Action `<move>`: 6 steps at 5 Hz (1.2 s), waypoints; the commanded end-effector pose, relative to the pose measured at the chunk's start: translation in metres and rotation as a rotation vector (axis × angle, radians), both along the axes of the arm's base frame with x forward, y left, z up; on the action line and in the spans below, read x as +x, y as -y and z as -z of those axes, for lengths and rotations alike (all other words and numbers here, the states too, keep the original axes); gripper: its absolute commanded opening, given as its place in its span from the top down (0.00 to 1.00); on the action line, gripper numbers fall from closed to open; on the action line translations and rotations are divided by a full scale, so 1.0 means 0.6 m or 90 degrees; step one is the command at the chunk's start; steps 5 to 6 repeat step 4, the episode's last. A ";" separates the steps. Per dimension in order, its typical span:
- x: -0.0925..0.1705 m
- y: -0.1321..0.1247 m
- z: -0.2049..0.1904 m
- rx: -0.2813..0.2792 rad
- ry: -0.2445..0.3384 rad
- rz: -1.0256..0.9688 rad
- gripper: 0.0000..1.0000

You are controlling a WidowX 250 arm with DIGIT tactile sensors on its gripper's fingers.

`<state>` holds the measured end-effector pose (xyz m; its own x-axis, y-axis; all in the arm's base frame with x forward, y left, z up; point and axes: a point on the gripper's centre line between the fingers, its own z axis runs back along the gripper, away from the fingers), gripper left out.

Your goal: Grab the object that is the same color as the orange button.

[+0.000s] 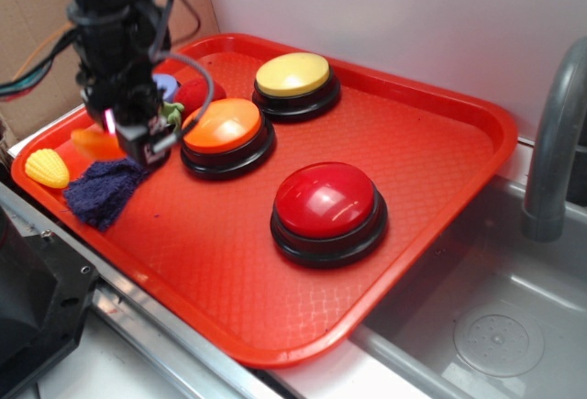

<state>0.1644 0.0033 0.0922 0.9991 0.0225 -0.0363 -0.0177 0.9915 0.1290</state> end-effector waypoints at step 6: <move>0.053 0.024 -0.147 -0.115 0.066 -0.110 1.00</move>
